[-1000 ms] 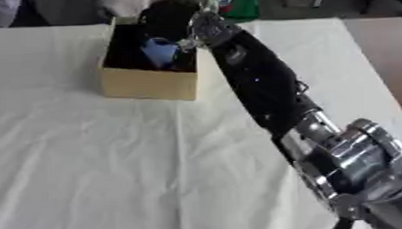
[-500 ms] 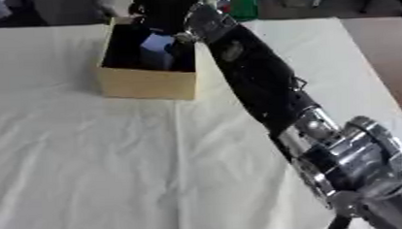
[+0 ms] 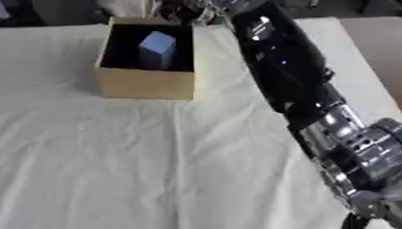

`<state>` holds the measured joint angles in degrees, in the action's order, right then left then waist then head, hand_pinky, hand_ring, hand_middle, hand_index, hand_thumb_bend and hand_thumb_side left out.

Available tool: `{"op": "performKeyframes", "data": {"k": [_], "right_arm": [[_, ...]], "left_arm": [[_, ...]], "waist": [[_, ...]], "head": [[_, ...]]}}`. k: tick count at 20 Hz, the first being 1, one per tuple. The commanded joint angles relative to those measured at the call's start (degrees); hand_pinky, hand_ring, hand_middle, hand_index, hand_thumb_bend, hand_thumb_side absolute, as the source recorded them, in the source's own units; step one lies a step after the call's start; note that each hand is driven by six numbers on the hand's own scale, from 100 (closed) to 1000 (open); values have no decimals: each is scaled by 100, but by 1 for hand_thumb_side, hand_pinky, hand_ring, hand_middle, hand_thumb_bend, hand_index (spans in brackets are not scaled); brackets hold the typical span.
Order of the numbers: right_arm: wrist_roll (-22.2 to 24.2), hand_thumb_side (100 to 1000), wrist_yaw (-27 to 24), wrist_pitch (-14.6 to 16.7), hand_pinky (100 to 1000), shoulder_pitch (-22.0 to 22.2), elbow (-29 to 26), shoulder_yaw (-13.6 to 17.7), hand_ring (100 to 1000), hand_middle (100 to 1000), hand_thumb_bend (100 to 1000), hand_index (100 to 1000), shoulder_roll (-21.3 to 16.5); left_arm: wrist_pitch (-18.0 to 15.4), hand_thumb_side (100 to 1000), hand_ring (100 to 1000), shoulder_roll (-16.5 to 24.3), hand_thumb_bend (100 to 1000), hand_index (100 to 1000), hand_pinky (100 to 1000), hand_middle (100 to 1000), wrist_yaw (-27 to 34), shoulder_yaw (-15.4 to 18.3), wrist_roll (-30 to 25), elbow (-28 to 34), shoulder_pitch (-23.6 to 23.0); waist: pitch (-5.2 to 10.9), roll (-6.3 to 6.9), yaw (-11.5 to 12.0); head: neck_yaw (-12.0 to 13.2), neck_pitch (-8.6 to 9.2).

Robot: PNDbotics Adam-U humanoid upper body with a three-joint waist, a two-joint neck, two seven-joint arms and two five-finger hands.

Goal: Pick up objects on the table and place them in the box.

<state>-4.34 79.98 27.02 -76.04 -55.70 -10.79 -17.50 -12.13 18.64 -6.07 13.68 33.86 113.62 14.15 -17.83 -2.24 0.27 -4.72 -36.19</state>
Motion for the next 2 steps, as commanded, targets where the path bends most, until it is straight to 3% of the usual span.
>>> {"op": "performKeyframes", "data": {"k": [1,2], "right_arm": [[309,100,-1281,-316,785,154,-1197,-126,817,782,402,805,-593],[421,100,-1664,-461,781,279,-1543,-162,810,777,402,804,-723]], "left_arm": [[-13,176,574,90,370,804,730,542,-14,38,26,97,32],[-14,175,574,94,371,804,730,542,-18,39,31,97,34]], "waist": [[59,115,-28],[59,119,-36]], "head": [[61,-21],[68,-24]]}}
